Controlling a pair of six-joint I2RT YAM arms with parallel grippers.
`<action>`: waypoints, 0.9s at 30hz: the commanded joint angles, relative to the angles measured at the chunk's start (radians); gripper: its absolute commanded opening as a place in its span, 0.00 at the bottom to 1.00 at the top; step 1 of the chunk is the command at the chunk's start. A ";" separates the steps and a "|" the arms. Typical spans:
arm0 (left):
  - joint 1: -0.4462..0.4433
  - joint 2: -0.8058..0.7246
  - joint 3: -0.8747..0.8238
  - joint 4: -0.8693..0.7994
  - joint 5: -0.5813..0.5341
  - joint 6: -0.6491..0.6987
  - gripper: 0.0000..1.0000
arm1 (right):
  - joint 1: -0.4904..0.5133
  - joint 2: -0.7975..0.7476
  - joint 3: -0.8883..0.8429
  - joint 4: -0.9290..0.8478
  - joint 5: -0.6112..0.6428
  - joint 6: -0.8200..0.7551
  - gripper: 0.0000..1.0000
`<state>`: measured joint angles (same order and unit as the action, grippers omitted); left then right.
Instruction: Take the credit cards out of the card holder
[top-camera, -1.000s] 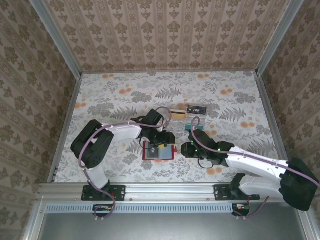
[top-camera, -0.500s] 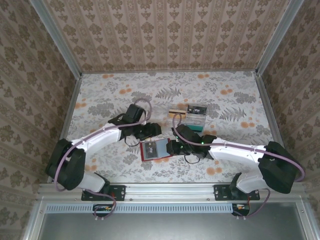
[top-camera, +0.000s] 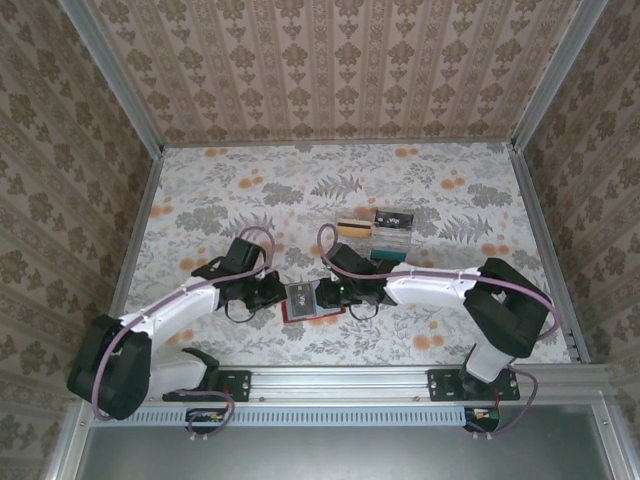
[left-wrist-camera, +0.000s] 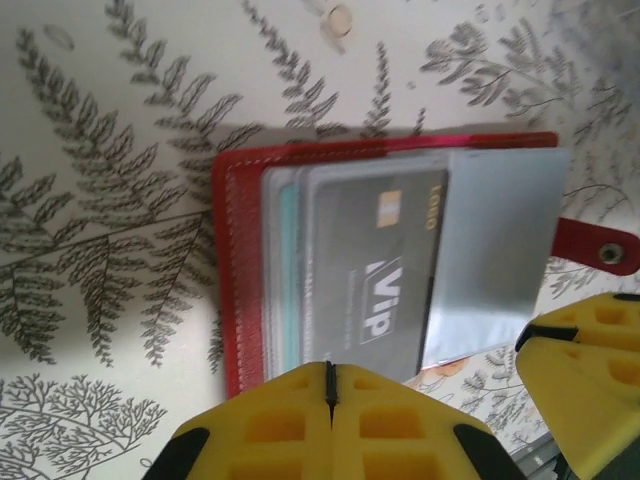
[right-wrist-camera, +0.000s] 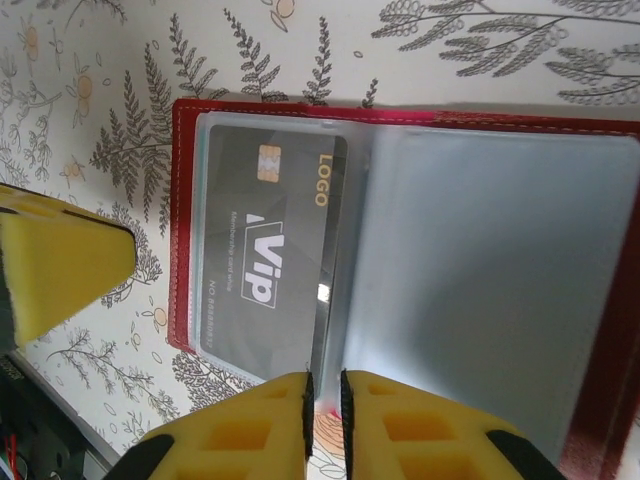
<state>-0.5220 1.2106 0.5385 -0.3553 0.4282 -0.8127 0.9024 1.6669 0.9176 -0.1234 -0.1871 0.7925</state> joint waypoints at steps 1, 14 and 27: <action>-0.005 0.031 -0.003 0.043 0.033 0.000 0.00 | -0.009 0.023 0.030 0.021 -0.040 0.023 0.19; -0.039 0.127 0.006 0.061 0.015 0.012 0.00 | -0.025 0.080 0.060 0.016 -0.058 0.029 0.17; -0.065 0.173 0.008 0.050 -0.002 0.016 0.00 | -0.050 0.126 0.052 0.071 -0.110 0.056 0.19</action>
<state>-0.5789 1.3575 0.5476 -0.2626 0.4522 -0.8116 0.8570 1.7729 0.9539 -0.0750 -0.2653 0.8261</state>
